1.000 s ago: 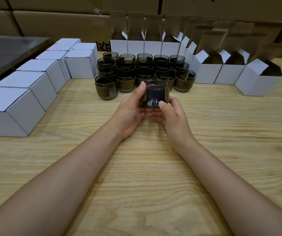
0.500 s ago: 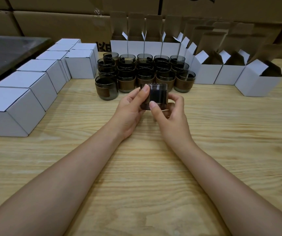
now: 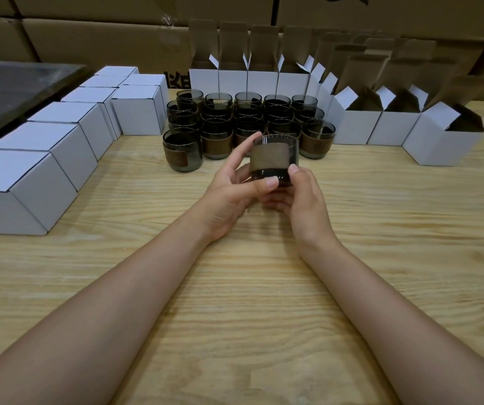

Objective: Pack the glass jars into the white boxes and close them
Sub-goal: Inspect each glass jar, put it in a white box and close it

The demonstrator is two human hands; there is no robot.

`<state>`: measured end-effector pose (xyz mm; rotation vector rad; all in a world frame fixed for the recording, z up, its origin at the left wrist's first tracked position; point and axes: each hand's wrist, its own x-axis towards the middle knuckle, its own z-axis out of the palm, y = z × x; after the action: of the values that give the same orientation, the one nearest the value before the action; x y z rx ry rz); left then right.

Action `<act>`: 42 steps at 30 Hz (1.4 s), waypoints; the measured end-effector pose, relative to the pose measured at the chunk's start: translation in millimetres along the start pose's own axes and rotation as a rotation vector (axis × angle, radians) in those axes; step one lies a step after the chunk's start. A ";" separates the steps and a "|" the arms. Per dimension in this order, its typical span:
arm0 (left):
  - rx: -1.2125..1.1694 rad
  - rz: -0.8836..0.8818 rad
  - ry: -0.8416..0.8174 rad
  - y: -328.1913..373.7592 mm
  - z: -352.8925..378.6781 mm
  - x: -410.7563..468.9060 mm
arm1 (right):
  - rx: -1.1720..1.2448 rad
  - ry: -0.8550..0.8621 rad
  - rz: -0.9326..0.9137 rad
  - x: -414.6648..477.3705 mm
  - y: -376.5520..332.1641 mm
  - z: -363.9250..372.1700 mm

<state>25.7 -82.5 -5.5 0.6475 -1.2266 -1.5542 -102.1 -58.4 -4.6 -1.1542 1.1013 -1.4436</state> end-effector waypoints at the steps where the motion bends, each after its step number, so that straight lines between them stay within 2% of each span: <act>1: 0.006 0.010 0.009 -0.7 0.9 0.1 | 0.013 -0.003 0.009 0.1 -0.5 -0.3; 8: 0.046 0.061 0.069 -1.3 2.5 0.1 | -0.001 -0.006 -0.011 1.1 3.0 -0.7; 13: 0.203 0.132 0.120 -2.0 6.7 -1.7 | -0.033 0.077 -0.039 3.4 5.4 -0.1; 18: 0.302 0.174 0.142 -4.5 10.0 -1.4 | -0.078 0.089 -0.071 1.3 4.7 -3.0; 28: 0.329 0.146 0.110 -3.4 8.7 -2.8 | 0.103 0.110 0.050 4.6 -0.9 -2.3; 33: 0.328 0.121 0.084 -2.2 11.7 -3.7 | 0.242 0.066 0.115 5.3 -2.4 -5.9; 42: 0.339 0.164 0.128 -2.6 12.8 -3.7 | 0.234 0.054 0.105 6.5 -2.0 -5.4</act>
<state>15.1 -74.2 -4.2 0.8282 -1.4212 -1.1619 -108.3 -64.1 -2.7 -0.8854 0.9851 -1.4841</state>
